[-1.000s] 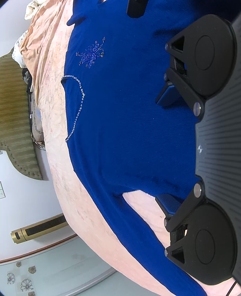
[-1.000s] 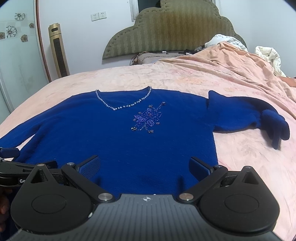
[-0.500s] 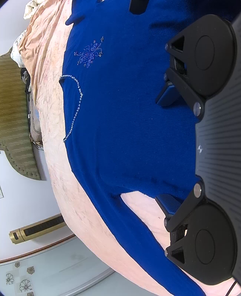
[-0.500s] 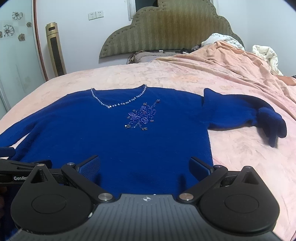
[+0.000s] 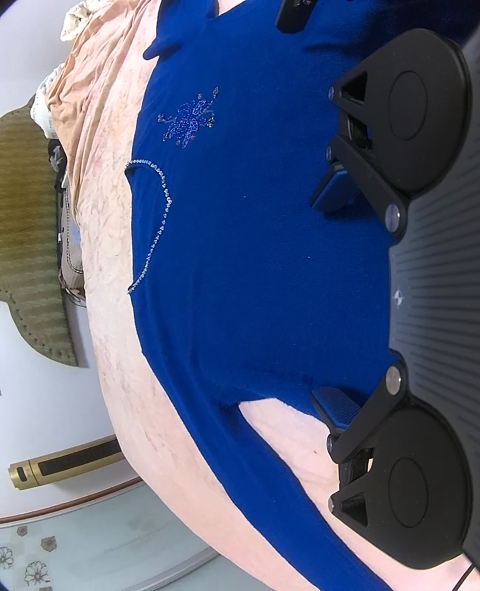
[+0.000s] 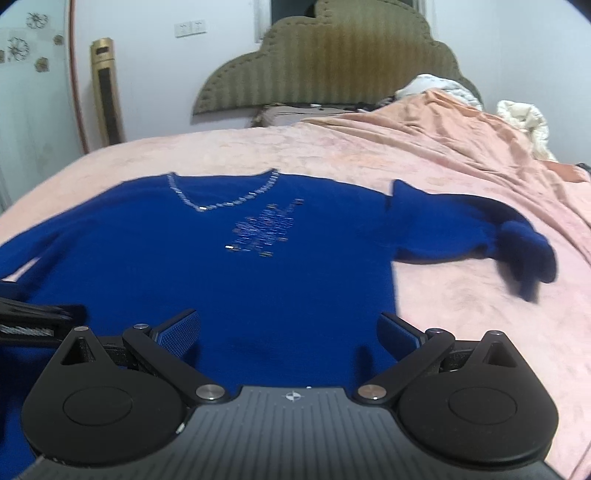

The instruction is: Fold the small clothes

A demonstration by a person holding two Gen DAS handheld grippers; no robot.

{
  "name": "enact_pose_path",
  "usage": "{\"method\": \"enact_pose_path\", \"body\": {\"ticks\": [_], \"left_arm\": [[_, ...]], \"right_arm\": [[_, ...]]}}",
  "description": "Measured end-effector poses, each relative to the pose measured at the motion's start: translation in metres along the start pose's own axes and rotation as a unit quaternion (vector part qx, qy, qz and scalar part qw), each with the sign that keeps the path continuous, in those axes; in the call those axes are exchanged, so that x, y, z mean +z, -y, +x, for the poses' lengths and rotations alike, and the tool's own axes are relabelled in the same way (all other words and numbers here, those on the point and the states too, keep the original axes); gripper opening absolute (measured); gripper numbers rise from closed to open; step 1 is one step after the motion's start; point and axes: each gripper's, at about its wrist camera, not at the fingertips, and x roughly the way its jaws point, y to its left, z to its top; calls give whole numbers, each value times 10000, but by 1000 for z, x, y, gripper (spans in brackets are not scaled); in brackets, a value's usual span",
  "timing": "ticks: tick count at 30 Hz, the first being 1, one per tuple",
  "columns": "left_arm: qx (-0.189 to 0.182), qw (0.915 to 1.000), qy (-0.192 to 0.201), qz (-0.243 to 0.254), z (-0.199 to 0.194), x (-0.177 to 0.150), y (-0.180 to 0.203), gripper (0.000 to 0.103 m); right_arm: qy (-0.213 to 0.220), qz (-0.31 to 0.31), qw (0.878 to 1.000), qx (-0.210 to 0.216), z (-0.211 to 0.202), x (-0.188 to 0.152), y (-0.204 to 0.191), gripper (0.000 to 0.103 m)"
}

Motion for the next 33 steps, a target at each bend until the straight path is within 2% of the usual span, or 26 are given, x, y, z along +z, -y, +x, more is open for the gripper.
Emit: {"method": "enact_pose_path", "body": {"ticks": [3,9,13,17,22,27,33], "left_arm": [[-2,10000,-21,38,1,1,3,102],[44,9998,-12,181,1,-1,8,102],[81,9998,-18,207,2,-1,10,102],[93,9997,-13,221,1,1,11,102],[48,9998,-25,188,3,3,13,102],[-100,9997,29,198,1,5,17,102],[-298,9994,138,148,-1,9,23,102]], "right_arm": [[-4,-111,9998,-190,3,-5,4,103],[-220,55,9997,-108,13,-11,7,103],[-172,0,9997,-149,14,-13,3,103],[-121,-236,9986,-450,14,-13,2,103],[64,-1115,9873,-1133,4,-12,1,103],[-108,-1116,9914,-674,6,-10,6,103],[219,-769,9965,-251,-5,3,23,103]]}}
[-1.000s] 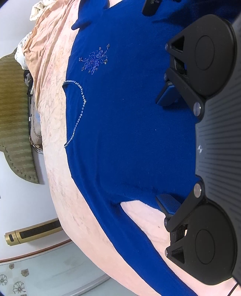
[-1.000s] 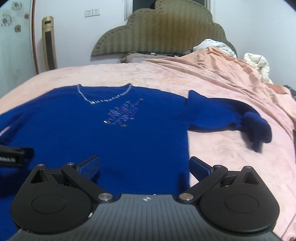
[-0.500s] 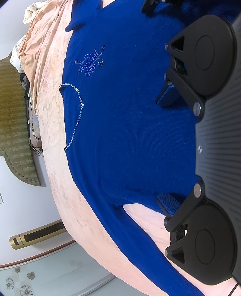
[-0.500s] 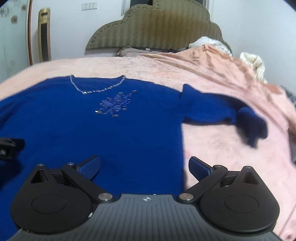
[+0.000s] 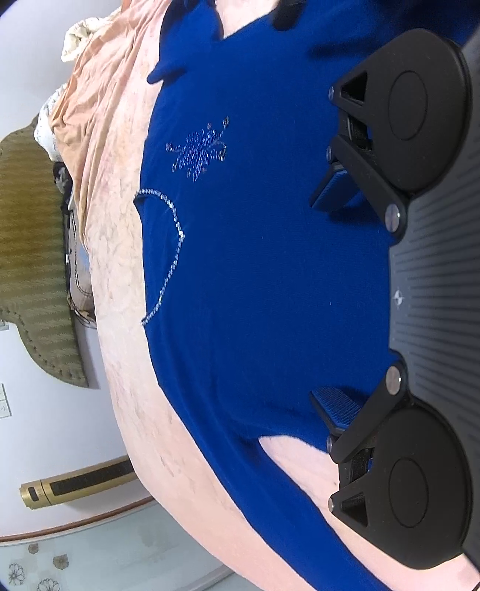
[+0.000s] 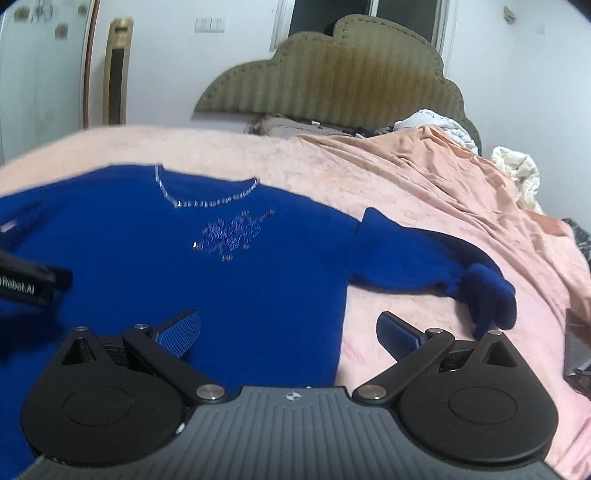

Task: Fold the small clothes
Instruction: 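Grasp the blue sweater's sleeve cuff with the right tool, then carry the held sleeve across the sweater body toward the neckline with the right tool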

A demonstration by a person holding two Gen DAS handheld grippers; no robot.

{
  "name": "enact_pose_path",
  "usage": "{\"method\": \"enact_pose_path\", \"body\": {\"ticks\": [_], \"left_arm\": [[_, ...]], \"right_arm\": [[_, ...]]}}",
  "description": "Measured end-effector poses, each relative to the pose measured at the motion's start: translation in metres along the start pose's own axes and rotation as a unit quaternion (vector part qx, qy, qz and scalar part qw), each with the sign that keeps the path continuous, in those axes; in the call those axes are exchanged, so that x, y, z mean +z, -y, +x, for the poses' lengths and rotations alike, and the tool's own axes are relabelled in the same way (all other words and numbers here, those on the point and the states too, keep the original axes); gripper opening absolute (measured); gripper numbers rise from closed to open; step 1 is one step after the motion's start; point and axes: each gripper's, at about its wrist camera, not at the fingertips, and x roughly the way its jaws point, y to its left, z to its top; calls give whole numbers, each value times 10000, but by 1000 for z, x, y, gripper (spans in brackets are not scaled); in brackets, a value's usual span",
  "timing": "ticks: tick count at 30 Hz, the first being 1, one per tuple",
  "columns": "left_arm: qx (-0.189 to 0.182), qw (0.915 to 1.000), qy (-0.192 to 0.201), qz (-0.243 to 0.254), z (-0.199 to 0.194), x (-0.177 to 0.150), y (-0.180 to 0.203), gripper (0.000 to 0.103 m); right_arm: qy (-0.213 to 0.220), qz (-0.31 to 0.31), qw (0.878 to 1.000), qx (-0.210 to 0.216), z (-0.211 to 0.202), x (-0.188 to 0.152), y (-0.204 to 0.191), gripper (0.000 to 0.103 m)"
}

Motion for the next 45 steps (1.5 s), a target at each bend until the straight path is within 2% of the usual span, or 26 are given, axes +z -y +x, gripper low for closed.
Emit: {"method": "enact_pose_path", "body": {"ticks": [4,5,7,8,9,10,11,12,13,14,15,17,20,22,23,24,27,29,31,33,35,36,37,39,42,45], "left_arm": [[44,9998,3,187,1,-2,4,102],[83,9997,6,223,1,-2,5,102],[122,9996,5,245,2,-1,4,102],[132,9996,11,234,2,-1,2,102],[145,9997,4,212,2,-1,1,102],[159,9997,-14,182,2,-1,0,102],[162,9997,-25,165,3,-1,-1,102],[161,9998,-36,151,3,-1,-2,102],[164,9998,-46,140,4,-1,-2,102],[169,9998,-65,124,6,-1,-2,102],[170,9998,-87,108,8,-1,-1,102],[120,9998,-157,75,11,1,2,102],[-17,9997,-196,149,11,0,10,102],[-17,9994,-141,313,9,-1,17,102],[26,9990,-97,426,7,-2,20,102],[79,9987,-56,503,6,-2,23,102],[158,9982,42,579,4,-1,25,102],[149,9983,39,561,4,0,25,102],[148,9984,2,554,5,1,26,102],[174,9981,-20,599,6,1,27,102],[196,9979,-7,621,6,0,27,102],[201,9979,-7,611,7,0,26,102],[199,9980,-13,596,8,0,25,102],[180,9983,-50,551,10,1,24,102],[139,9984,-44,554,9,1,25,102],[117,9982,-6,593,8,1,27,102]], "right_arm": [[-273,250,9987,-350,28,1,43,103],[-454,469,9977,-162,39,2,60,103],[-728,927,9915,549,61,4,104,101],[-695,1103,9896,615,68,7,126,99],[-583,1371,9883,320,74,11,154,99],[-410,1839,9814,-381,76,16,191,98],[-279,2330,9648,-1192,74,18,223,98],[-183,2824,9346,-2156,67,20,251,99],[31,3327,8951,-2969,50,22,276,97],[384,3571,8817,-3060,34,22,286,99],[788,3657,8837,-2814,19,22,292,103],[1189,3415,9083,-2102,1,25,290,103],[842,3013,9372,-1542,9,24,281,103],[609,3151,9381,-1304,19,15,282,103],[542,3403,9310,-1206,26,11,286,103],[515,3787,9175,-1100,32,2,295,103],[366,5097,8568,-690,55,-25,333,102],[213,5382,8412,-470,74,-36,347,96],[147,5481,8352,-428,94,-39,351,93],[217,5374,8405,-657,105,-35,354,77],[83,5269,8452,-898,112,-29,360,33],[38,5220,8472,-981,112,-25,361,21],[61,5140,8512,-1055,107,-21,360,14],[260,4859,8645,-1260,90,-9,357,14],[571,4282,8811,-1927,60,10,356,14],[860,3987,8802,-2428,26,27,360,13]]}}
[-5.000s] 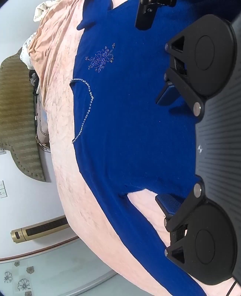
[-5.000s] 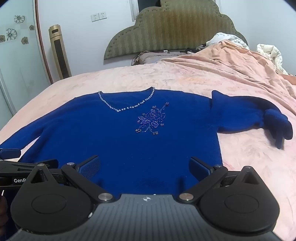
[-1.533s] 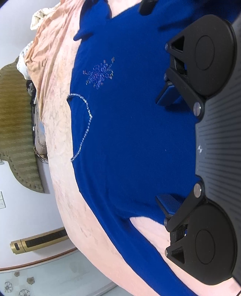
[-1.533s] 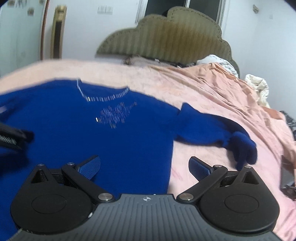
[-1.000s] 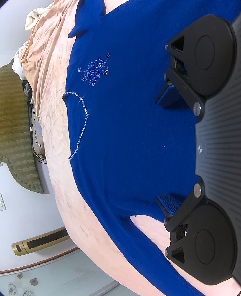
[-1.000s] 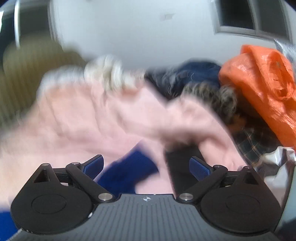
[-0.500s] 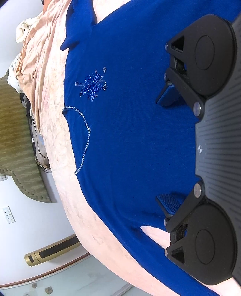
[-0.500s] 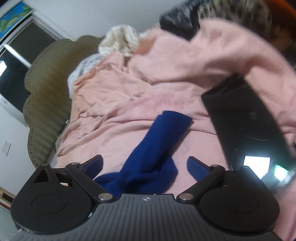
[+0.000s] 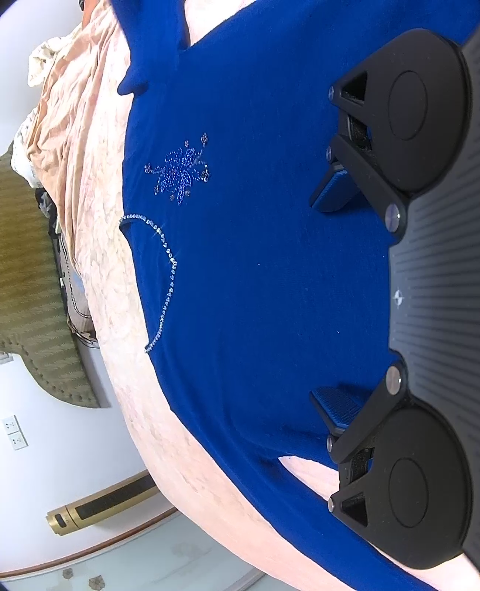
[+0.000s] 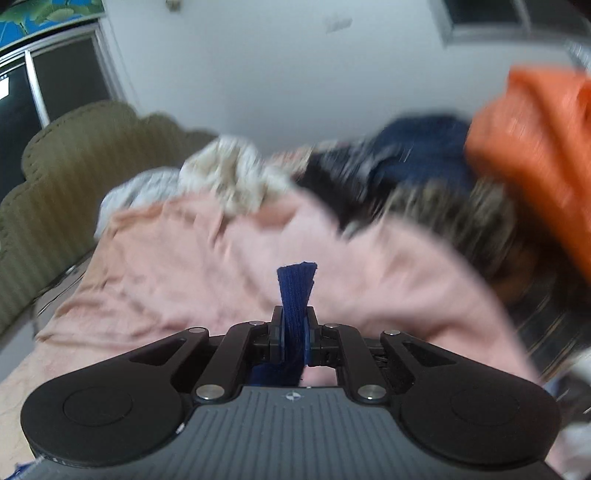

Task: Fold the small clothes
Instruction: 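Carry the held sleeve across the sweater body toward the neckline with the right tool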

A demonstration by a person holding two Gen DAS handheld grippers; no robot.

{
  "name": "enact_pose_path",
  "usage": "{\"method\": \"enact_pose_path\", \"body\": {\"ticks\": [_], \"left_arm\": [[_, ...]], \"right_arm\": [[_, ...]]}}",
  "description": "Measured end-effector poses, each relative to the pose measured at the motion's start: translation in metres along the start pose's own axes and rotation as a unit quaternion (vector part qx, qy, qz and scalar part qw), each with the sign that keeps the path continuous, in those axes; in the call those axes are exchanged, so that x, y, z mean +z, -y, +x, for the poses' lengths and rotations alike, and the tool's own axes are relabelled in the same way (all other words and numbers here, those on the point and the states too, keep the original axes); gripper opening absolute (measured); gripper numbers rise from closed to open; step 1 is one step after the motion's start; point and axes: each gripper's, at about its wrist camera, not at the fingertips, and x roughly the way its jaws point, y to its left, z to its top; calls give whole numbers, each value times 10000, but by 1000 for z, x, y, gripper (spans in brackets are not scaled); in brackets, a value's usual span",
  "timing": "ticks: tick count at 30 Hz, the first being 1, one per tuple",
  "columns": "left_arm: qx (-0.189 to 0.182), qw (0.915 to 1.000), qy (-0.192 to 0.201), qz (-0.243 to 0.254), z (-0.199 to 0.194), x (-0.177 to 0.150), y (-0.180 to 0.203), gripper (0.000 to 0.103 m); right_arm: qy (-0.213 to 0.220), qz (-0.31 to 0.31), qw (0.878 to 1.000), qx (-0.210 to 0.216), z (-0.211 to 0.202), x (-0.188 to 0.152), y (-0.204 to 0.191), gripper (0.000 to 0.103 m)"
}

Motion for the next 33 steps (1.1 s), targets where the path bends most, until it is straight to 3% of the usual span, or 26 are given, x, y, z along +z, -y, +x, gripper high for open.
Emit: {"method": "enact_pose_path", "body": {"ticks": [4,8,12,13,14,15,16,17,18,21,22,23,25,27,28,29,31,33], "left_arm": [[-9,10000,-19,-13,0,-1,1,102],[29,10000,10,-12,-1,0,1,102],[22,10000,3,15,-1,0,2,102],[12,10000,7,30,-1,0,3,102],[7,10000,16,50,-2,0,3,102],[12,10000,30,83,-3,-1,3,102],[24,9999,49,100,-4,-1,2,102],[41,9999,64,97,-4,-1,1,102],[70,9999,71,69,-4,-1,0,102],[58,10000,44,-23,-3,-2,-5,102],[57,10000,31,-54,-2,-2,-7,102],[57,9999,19,-85,-2,-3,-8,102],[60,9999,-33,-125,1,-3,-8,102],[29,9999,-49,-116,1,-3,-8,102],[16,10000,-22,-90,0,-3,-7,102],[20,10000,4,-65,-1,-4,-7,102],[39,10000,29,-46,-2,-4,-6,102],[31,10000,25,-56,-3,-3,-6,102]], "right_arm": [[146,-80,9997,-189,-16,20,-2,13],[-250,-110,9996,-20,-10,11,-13,14],[-908,-170,9923,830,-18,-23,-48,16],[-1173,-117,9860,1183,-20,-34,-59,21],[-1503,5,9752,1623,-21,-42,-67,29],[-2066,191,9493,2361,-17,-50,-76,38],[-2718,369,9074,3184,-10,-59,-85,52],[-2966,569,8790,3691,-9,-66,-91,52],[-2865,526,8798,3757,-13,-67,-95,52],[-1963,-639,9391,2749,-28,-60,-110,57],[-1803,-997,9479,2430,-29,-61,-113,56],[-1704,-1340,9504,2230,-31,-65,-117,56],[-1546,-1972,9417,2245,-39,-79,-125,57],[-1238,-2970,9188,2286,-55,-100,-140,58],[-984,-3658,8977,2249,-64,-115,-148,58],[-685,-4417,8678,2169,-73,-132,-156,59],[-71,-5763,7901,2085,-92,-174,-164,59],[329,-6610,7156,2234,-107,-212,-162,59]]}}
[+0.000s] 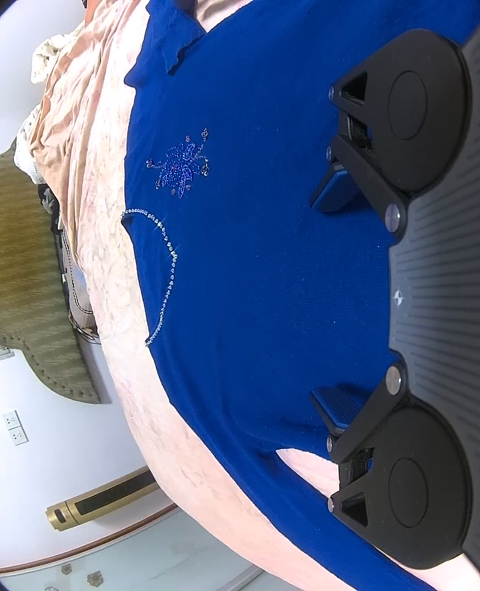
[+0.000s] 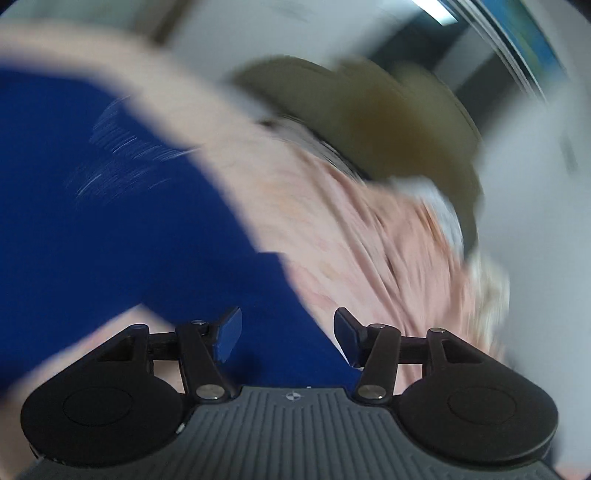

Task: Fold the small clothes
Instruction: 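Carry the held sleeve across the sweater body toward the neckline with the right tool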

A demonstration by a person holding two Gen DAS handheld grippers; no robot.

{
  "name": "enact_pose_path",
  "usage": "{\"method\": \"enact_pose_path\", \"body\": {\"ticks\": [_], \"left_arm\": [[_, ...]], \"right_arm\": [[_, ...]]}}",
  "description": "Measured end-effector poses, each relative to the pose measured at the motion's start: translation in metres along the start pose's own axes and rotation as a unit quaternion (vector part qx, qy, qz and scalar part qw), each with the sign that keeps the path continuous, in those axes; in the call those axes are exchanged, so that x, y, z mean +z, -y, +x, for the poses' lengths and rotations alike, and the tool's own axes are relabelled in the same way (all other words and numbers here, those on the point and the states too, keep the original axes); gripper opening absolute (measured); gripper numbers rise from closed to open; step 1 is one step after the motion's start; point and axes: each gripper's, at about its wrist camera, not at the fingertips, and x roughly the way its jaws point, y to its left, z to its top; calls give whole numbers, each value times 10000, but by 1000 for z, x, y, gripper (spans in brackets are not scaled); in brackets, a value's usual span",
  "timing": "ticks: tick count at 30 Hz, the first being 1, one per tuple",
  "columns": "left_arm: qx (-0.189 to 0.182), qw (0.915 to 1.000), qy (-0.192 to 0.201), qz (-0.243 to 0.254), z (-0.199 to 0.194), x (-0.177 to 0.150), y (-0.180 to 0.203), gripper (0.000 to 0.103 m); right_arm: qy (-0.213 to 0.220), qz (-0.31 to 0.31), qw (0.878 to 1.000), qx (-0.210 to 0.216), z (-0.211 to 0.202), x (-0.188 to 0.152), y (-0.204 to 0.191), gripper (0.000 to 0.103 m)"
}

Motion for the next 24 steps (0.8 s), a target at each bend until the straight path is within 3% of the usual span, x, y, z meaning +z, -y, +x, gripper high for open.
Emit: {"method": "enact_pose_path", "body": {"ticks": [2,5,10,15,21,22,24], "left_arm": [[4,10000,-7,-14,1,1,-1,102],[12,10000,-7,-6,0,1,0,102],[18,10000,20,31,-3,0,1,102],[64,10000,4,-23,-3,1,0,102],[-6,10000,-67,-15,-1,0,3,102],[1,10000,-53,2,-1,0,4,102],[37,10000,-17,12,-3,0,2,102]], "right_arm": [[4,-611,9981,114,1,-4,-26,59],[-179,-1259,9917,-183,15,-13,-56,59],[71,-669,9965,-490,29,-7,-48,59],[241,-357,9972,-603,17,-11,-38,60],[15,-418,9967,-702,28,-8,-41,60],[7,-526,9961,-703,32,-7,-45,59],[-7,-685,9957,-629,37,-3,-51,46]]}}
